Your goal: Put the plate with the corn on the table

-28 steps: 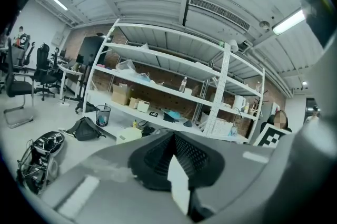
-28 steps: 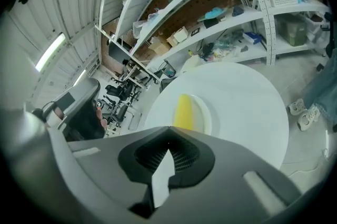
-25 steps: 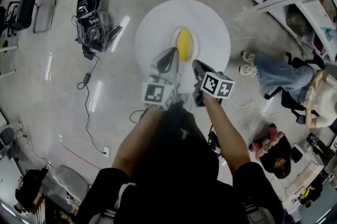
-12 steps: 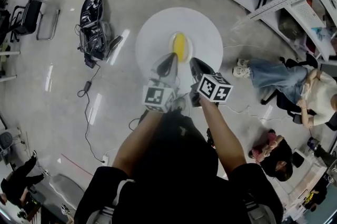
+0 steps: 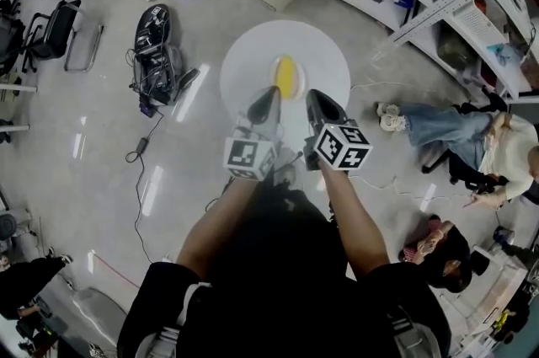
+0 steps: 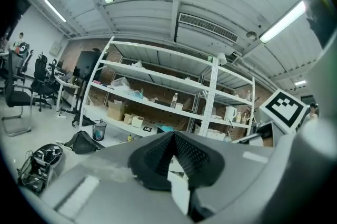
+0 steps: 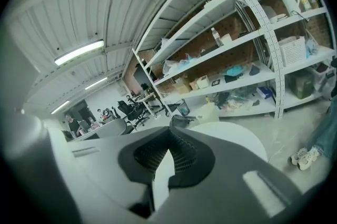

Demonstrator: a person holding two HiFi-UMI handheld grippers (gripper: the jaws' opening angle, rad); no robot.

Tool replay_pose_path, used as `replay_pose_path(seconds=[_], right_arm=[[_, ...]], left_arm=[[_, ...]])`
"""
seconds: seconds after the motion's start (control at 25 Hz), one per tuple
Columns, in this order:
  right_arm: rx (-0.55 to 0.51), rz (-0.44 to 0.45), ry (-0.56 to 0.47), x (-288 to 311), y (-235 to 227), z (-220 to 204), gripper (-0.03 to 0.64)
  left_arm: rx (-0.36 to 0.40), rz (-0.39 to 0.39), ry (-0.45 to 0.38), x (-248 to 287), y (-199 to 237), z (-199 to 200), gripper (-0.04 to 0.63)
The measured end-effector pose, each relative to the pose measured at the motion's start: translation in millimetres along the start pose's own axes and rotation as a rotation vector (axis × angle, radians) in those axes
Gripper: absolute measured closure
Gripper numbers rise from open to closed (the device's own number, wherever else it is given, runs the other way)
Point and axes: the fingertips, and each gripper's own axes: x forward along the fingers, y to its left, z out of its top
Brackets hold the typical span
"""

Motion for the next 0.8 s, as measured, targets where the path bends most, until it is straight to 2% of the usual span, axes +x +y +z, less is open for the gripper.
replay_pose_path(seconds=[0.8], right_arm=[[-0.116, 0.024, -0.218, -73, 50, 34, 0.607]], left_arm=[[0.016, -0.007, -0.096, -50, -33, 49, 0.592]])
